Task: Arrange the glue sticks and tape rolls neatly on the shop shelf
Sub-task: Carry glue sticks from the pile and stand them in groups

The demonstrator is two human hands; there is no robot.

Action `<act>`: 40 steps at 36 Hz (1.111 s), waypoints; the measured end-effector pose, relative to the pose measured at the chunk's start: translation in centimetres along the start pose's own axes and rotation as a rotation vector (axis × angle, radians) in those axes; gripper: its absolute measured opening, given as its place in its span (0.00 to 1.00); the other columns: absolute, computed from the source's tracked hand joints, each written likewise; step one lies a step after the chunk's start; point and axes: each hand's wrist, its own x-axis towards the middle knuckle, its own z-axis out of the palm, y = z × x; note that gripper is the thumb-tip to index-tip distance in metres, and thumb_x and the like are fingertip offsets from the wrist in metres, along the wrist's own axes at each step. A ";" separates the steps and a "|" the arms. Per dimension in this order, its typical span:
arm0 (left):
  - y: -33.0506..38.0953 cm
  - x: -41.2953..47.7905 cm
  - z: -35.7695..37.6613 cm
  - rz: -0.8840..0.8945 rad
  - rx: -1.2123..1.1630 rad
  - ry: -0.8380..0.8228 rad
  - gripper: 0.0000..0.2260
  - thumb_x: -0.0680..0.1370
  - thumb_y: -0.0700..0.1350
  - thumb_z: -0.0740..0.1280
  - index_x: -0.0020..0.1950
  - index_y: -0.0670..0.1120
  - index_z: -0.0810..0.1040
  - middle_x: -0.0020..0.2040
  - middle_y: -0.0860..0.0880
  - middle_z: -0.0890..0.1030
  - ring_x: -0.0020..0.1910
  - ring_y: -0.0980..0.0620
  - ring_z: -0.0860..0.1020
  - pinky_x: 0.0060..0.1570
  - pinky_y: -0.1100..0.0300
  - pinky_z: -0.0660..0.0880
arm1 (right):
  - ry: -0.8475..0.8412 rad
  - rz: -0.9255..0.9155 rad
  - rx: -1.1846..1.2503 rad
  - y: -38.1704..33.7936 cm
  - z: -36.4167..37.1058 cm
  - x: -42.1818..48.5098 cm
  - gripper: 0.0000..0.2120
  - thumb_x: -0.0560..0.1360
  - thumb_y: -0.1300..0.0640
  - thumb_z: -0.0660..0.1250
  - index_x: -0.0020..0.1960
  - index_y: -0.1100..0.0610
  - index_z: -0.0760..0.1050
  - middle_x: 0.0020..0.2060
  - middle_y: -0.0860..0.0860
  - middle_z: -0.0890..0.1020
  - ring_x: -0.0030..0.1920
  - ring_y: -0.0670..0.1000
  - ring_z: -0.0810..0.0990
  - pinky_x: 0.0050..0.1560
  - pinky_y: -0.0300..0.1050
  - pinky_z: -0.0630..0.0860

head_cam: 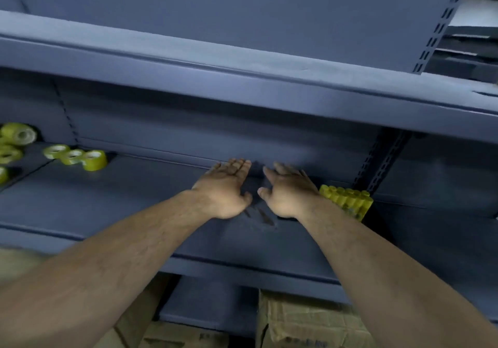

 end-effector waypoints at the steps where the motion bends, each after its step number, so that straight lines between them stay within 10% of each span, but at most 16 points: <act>1: -0.5 -1.0 -0.2 -0.032 0.004 0.013 0.35 0.80 0.58 0.54 0.82 0.49 0.43 0.82 0.51 0.44 0.80 0.53 0.44 0.78 0.56 0.42 | 0.011 -0.036 -0.003 -0.9 0.1 0.0 0.33 0.83 0.38 0.52 0.82 0.49 0.48 0.82 0.50 0.47 0.81 0.55 0.45 0.80 0.54 0.45; 21: -15.4 -26.5 -1.6 -0.626 0.058 0.133 0.35 0.80 0.58 0.53 0.82 0.48 0.42 0.82 0.51 0.44 0.80 0.52 0.41 0.78 0.51 0.42 | 0.022 -0.678 0.047 -27.8 3.4 -3.9 0.27 0.84 0.41 0.51 0.81 0.46 0.55 0.82 0.47 0.52 0.81 0.52 0.48 0.80 0.53 0.47; 40: -41.6 -45.8 -5.4 -0.862 0.115 0.197 0.35 0.80 0.58 0.53 0.82 0.47 0.45 0.82 0.49 0.47 0.80 0.51 0.44 0.79 0.51 0.45 | 0.026 -0.905 0.008 -63.4 4.5 -3.5 0.25 0.84 0.43 0.53 0.80 0.46 0.59 0.81 0.49 0.56 0.80 0.53 0.50 0.79 0.54 0.49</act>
